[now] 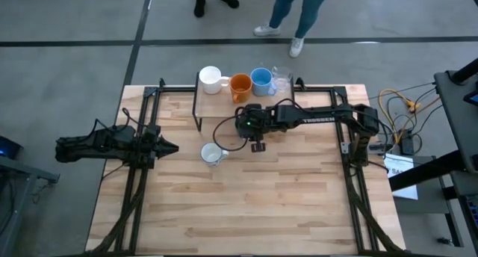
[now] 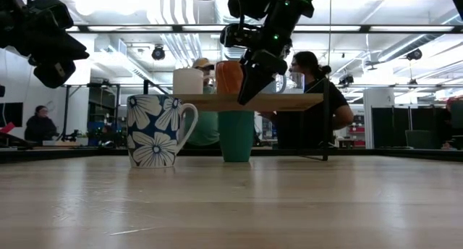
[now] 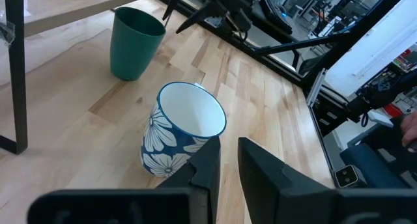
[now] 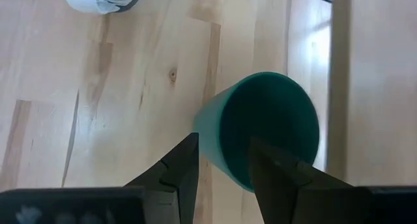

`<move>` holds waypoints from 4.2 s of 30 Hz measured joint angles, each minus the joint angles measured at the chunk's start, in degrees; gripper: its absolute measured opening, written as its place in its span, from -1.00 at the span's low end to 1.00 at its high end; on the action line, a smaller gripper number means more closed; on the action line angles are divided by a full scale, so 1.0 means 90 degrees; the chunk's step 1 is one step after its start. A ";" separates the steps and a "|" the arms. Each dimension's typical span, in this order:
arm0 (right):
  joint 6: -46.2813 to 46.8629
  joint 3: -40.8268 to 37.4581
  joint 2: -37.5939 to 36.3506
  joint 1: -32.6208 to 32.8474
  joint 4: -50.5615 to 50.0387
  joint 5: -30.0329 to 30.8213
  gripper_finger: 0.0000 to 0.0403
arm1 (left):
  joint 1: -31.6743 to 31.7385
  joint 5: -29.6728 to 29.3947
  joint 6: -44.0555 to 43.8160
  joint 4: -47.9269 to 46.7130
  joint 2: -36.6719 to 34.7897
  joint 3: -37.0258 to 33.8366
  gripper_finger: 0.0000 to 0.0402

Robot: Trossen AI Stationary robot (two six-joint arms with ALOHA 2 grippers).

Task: Stack small to large cups/mugs on shelf
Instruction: Put the green cup on the shelf

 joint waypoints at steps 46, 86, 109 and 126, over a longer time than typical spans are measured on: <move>0.0168 -0.0003 0.0284 -0.0053 0.0036 -0.0070 -0.60 | -0.0005 -0.0002 0.0002 -0.0006 -0.0002 0.0000 -0.80; 0.0286 -0.0005 0.0284 -0.0240 0.0033 -0.0391 -0.68 | 0.0000 0.0015 0.0001 -0.0003 -0.0002 0.0000 -0.80; 0.0380 -0.0012 0.0284 -0.0260 0.0001 -0.0520 -0.69 | 0.0000 -0.0005 0.0002 -0.0005 -0.0007 0.0000 -0.80; 0.0354 -0.0078 0.0284 -0.0260 -0.0013 -0.0522 -0.95 | -0.0005 0.0022 0.0002 -0.0006 -0.0007 0.0000 -0.80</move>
